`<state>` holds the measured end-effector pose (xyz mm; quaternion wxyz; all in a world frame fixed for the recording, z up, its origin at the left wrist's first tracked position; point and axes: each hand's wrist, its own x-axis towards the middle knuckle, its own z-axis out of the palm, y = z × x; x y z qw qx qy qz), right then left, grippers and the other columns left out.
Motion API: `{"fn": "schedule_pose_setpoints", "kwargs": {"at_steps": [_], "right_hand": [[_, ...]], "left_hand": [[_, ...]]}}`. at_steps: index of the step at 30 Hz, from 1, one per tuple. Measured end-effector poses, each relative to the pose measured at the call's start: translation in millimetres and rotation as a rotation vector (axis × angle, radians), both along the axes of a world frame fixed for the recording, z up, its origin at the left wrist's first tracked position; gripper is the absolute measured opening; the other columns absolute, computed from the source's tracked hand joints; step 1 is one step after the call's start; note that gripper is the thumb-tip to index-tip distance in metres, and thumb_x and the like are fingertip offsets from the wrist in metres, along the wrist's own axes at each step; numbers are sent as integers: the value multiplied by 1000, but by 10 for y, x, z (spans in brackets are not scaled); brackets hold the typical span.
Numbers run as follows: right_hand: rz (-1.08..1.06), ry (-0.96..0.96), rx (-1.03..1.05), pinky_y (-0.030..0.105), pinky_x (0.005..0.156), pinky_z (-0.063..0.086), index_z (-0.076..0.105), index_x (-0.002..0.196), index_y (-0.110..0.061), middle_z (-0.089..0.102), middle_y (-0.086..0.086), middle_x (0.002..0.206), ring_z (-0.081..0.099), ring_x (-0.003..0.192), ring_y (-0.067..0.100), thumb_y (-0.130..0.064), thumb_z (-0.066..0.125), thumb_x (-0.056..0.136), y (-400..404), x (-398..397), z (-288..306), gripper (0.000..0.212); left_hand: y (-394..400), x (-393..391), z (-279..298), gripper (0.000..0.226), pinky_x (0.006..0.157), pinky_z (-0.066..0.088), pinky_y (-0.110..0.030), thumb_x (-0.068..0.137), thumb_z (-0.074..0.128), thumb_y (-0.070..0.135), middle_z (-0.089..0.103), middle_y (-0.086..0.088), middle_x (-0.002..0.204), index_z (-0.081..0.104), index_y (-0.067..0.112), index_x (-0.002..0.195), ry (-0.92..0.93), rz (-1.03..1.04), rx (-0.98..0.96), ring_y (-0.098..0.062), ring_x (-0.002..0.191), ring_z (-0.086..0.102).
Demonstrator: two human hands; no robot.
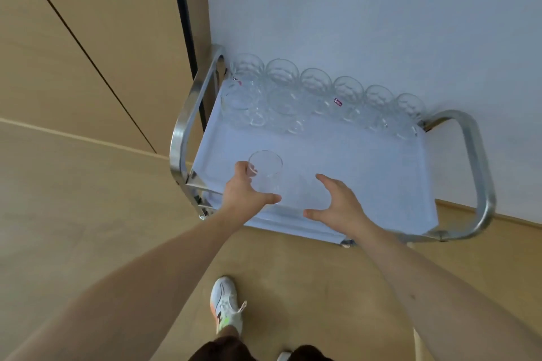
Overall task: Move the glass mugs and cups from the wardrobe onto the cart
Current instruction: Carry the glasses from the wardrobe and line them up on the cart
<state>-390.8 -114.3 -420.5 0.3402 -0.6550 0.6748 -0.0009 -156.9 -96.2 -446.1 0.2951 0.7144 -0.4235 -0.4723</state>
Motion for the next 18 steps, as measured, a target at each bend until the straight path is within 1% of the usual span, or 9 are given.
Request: {"fn": "schedule_pose_setpoints", "kwargs": {"at_steps": [2, 4, 5, 6, 8, 10, 11, 15, 18], "right_hand": [[20, -3, 3, 39, 116, 32, 29, 157, -30, 35, 2, 157, 32, 144, 25, -49, 85, 74, 142, -112, -45, 102], [42, -11, -2, 38, 116, 32, 29, 157, -32, 34, 1, 157, 31, 144, 25, -50, 84, 74, 303, -254, -108, 101], [52, -20, -1, 37, 115, 32, 29, 157, -32, 33, 1, 157, 30, 144, 25, -50, 84, 75, 387, -339, -145, 100], [58, -34, -2, 36, 115, 32, 29, 157, -33, 33, 0, 157, 30, 144, 24, -50, 84, 74, 473, -437, -188, 100], [62, -66, -1, 36, 114, 32, 30, 156, -34, 34, -1, 157, 31, 144, 23, -53, 84, 73, 650, -640, -287, 101], [73, -71, 14, 36, 114, 30, 30, 156, -35, 33, -3, 157, 28, 145, 22, -57, 83, 71, 814, -825, -398, 103], [76, -66, 21, 35, 114, 29, 30, 156, -35, 33, -4, 157, 28, 145, 21, -58, 84, 70, 896, -917, -460, 103], [63, -75, 44, 36, 113, 31, 30, 155, -37, 33, -4, 157, 29, 145, 22, -59, 85, 68, 1172, -1207, -668, 105], [74, -79, 68, 42, 116, 33, 30, 155, -37, 32, -1, 158, 29, 146, 23, -59, 85, 67, 1279, -1365, -760, 106]], "left_hand": [[155, -104, -9, 77, 74, 46, -29, 59, 96, 32, 52, 15, 111, 40, 29, 112, -9, 2, 8, -16, 105, 55], [313, -247, 9, 76, 83, 52, -38, 61, 95, 29, 52, 14, 113, 41, 26, 114, -20, 1, 12, -17, 107, 55], [396, -330, 12, 75, 88, 53, -43, 62, 94, 28, 52, 13, 114, 41, 25, 115, -29, 2, 13, -17, 107, 54], [484, -419, 15, 75, 91, 52, -44, 62, 94, 27, 53, 13, 115, 41, 24, 116, -39, 3, 12, -17, 107, 54], [673, -612, 15, 75, 91, 52, -41, 62, 94, 27, 53, 13, 114, 42, 25, 116, -56, -1, 5, -16, 106, 54], [861, -801, -19, 74, 88, 51, -38, 61, 94, 28, 52, 18, 108, 43, 27, 114, -71, 4, 7, -14, 103, 55], [955, -895, -52, 74, 89, 50, -38, 61, 95, 28, 51, 20, 107, 43, 28, 113, -73, 9, 12, -14, 104, 55], [1273, -1243, -218, 76, 96, 50, -41, 57, 96, 29, 55, 17, 112, 45, 26, 114, -51, 23, 19, -14, 111, 57], [1441, -1422, -335, 76, 90, 53, -38, 56, 95, 32, 56, 18, 109, 45, 28, 113, -46, 23, 48, -12, 105, 60]]}}
